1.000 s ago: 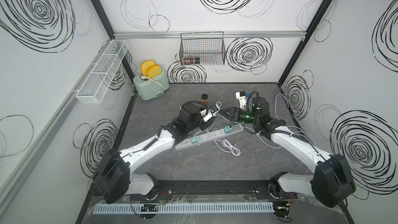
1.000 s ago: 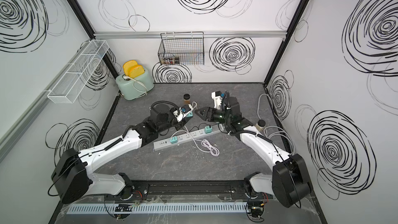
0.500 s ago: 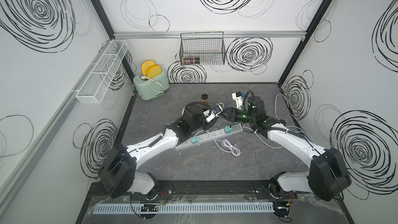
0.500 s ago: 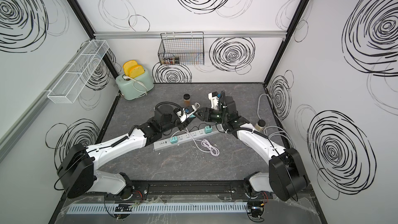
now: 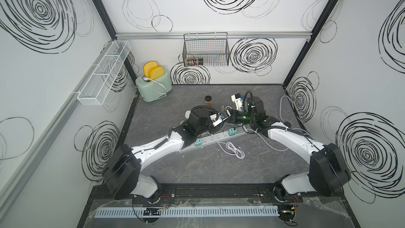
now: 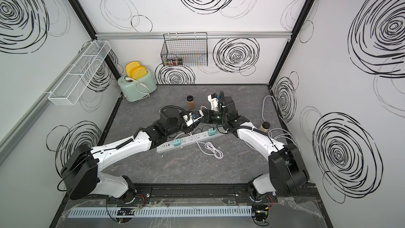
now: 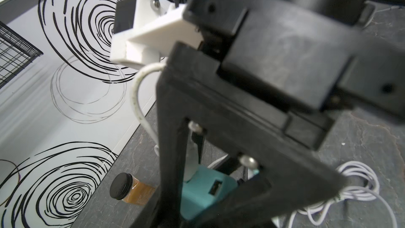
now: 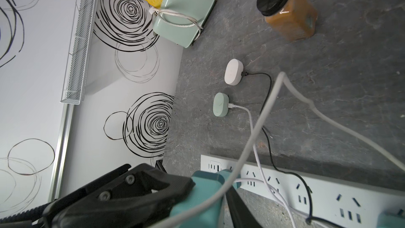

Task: Charge the bluetooth headset
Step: Pick up the plug from the center of the board.

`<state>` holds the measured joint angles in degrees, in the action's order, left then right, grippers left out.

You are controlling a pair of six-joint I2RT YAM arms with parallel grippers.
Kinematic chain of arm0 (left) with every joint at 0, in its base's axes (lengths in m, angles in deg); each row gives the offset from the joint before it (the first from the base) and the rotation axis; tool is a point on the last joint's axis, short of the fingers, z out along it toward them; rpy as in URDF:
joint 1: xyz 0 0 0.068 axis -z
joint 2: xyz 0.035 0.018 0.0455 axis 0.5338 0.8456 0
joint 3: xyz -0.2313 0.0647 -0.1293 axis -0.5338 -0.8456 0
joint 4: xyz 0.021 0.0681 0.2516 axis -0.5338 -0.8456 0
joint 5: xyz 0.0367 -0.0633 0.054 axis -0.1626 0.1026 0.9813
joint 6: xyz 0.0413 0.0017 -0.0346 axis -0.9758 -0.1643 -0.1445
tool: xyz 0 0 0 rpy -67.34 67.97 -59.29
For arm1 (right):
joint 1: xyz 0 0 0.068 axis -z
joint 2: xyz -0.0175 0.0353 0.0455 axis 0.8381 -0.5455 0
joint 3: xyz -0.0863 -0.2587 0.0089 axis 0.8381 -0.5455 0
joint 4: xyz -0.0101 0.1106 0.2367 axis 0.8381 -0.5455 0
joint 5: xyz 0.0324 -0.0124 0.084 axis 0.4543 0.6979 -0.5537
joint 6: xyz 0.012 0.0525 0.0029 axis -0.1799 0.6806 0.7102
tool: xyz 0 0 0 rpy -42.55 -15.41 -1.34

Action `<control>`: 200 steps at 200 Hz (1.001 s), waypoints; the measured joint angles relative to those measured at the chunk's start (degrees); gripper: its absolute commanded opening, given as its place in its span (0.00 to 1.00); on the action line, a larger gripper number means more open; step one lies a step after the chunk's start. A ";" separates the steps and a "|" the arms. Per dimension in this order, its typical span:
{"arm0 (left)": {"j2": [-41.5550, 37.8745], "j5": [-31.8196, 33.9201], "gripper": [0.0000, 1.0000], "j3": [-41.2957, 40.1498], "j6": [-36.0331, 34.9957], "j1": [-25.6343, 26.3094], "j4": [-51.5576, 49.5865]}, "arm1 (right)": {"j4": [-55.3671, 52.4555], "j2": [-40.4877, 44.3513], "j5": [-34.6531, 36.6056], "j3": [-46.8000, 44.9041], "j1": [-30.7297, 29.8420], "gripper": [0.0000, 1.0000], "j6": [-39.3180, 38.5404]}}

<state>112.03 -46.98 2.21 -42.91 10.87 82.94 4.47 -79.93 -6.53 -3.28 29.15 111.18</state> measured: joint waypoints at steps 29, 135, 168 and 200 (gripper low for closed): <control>1.46 1.14 0.22 0.59 -2.23 0.33 -0.61 | -2.51 -0.28 1.16 0.35 0.11 0.31 -1.03; -9.31 -0.04 0.65 -2.84 14.03 -5.03 -1.55 | -8.70 -2.27 -3.48 5.97 9.38 0.16 -17.27; -18.82 -2.62 0.65 -6.43 25.49 -10.73 -5.11 | -10.36 -5.70 -6.51 8.28 10.58 0.15 -24.13; -22.82 -5.42 0.60 -7.87 37.75 -18.56 -11.39 | -12.04 -7.21 -8.72 8.50 9.35 0.15 -31.61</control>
<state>89.21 -52.40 -5.66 -5.16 -7.69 71.55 -7.58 -87.15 -15.25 5.22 38.50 79.57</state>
